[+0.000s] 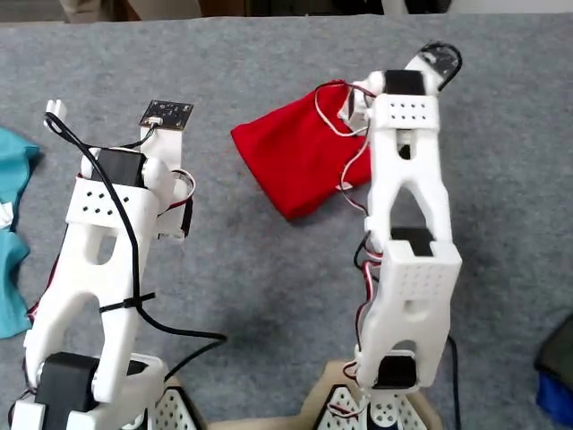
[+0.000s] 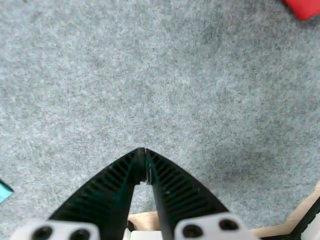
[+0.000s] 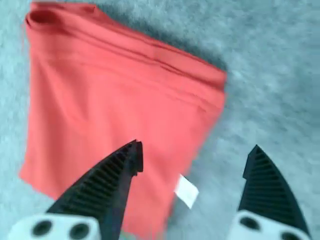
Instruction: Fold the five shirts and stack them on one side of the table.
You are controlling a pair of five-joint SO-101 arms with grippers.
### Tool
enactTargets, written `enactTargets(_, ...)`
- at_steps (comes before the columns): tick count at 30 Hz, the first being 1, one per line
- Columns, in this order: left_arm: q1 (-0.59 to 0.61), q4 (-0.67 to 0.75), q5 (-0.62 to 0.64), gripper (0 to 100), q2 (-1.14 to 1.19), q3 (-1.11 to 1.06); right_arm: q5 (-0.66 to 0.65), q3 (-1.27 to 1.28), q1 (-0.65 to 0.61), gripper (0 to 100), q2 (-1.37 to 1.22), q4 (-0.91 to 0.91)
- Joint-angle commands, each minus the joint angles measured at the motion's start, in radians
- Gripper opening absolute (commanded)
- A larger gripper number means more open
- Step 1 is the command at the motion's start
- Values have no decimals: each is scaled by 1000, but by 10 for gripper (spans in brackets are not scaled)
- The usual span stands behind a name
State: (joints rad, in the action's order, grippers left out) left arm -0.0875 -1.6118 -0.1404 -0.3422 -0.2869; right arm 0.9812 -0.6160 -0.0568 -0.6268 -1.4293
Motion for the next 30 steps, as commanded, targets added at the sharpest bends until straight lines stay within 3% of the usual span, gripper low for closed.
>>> enactTargets(1,8,-3,-8,19,-36,11,28,-7,-19,314,-33,61)
enactTargets(30,8,3,-8,19,-36,3,69,-58,-18,314,-239,167)
